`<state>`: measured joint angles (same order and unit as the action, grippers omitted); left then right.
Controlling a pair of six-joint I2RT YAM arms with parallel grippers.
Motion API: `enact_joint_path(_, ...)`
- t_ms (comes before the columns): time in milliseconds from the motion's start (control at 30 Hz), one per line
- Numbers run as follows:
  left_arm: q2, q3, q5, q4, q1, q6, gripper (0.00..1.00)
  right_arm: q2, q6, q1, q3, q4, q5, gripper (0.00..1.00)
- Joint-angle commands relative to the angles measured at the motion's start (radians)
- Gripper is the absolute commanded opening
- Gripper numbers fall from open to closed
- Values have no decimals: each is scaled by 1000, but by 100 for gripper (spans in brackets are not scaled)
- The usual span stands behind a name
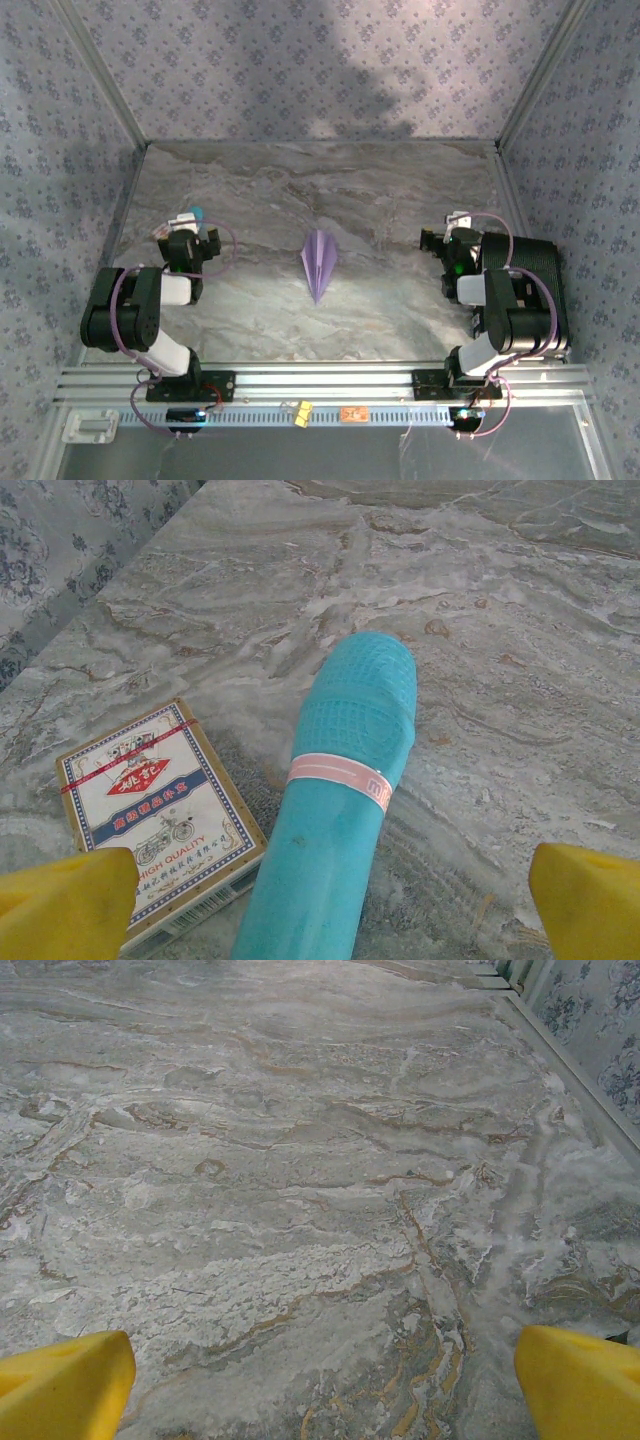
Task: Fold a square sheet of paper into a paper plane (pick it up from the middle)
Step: Reset both arms
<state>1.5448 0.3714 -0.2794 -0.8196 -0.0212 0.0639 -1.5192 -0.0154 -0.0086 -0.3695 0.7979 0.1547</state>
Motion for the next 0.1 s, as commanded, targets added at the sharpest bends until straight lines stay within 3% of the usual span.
enact_joint_path(0, -13, 17, 11, -41, 5, 9, 100, 2, 12, 1, -11, 23, 25, 99)
enact_joint_path(67, -13, 17, 11, -40, 6, 8, 100, 2, 12, 1, -11, 23, 25, 99)
